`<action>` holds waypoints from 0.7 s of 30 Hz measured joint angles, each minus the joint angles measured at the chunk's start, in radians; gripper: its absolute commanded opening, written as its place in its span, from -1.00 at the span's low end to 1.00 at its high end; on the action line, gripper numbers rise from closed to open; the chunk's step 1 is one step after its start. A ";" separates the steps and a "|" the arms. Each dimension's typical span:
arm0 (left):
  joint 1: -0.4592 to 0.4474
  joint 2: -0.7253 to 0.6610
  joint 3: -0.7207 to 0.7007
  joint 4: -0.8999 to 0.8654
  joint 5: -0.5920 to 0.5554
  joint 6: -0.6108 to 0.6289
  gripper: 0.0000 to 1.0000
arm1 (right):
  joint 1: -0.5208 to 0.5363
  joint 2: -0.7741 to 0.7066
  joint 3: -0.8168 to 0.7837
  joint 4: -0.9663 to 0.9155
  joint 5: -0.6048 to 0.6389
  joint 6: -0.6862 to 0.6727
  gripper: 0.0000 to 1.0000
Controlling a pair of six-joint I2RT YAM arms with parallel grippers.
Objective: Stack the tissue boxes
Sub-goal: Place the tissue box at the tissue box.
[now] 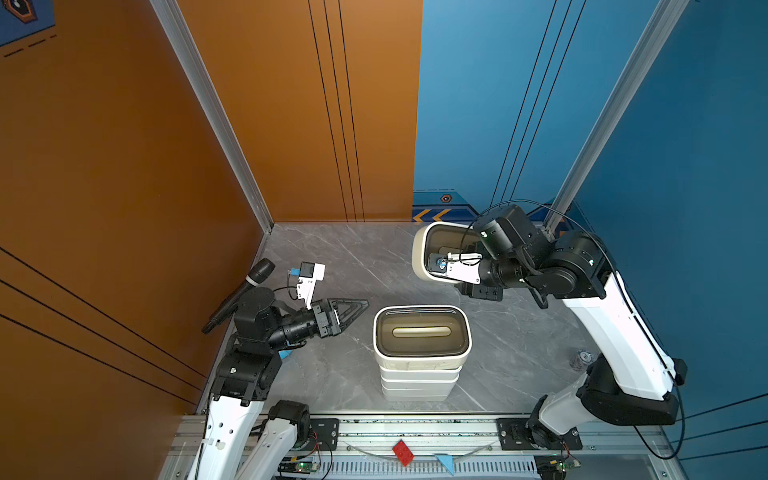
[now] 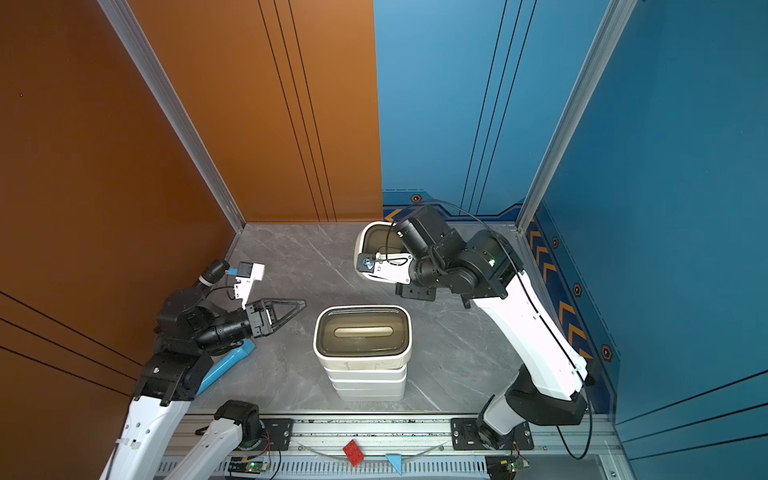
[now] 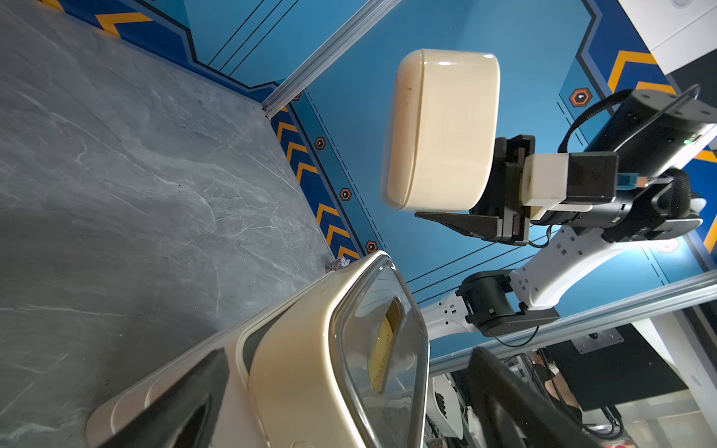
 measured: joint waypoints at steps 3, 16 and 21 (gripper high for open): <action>0.000 0.000 0.000 -0.009 0.011 0.035 0.96 | 0.055 0.010 0.029 -0.023 0.043 0.028 -0.32; 0.000 -0.001 0.027 -0.092 0.014 0.127 0.96 | 0.244 0.042 0.095 -0.082 0.150 0.080 -0.33; 0.000 0.000 0.079 -0.174 0.014 0.175 0.95 | 0.311 0.090 0.142 -0.100 0.176 0.107 -0.32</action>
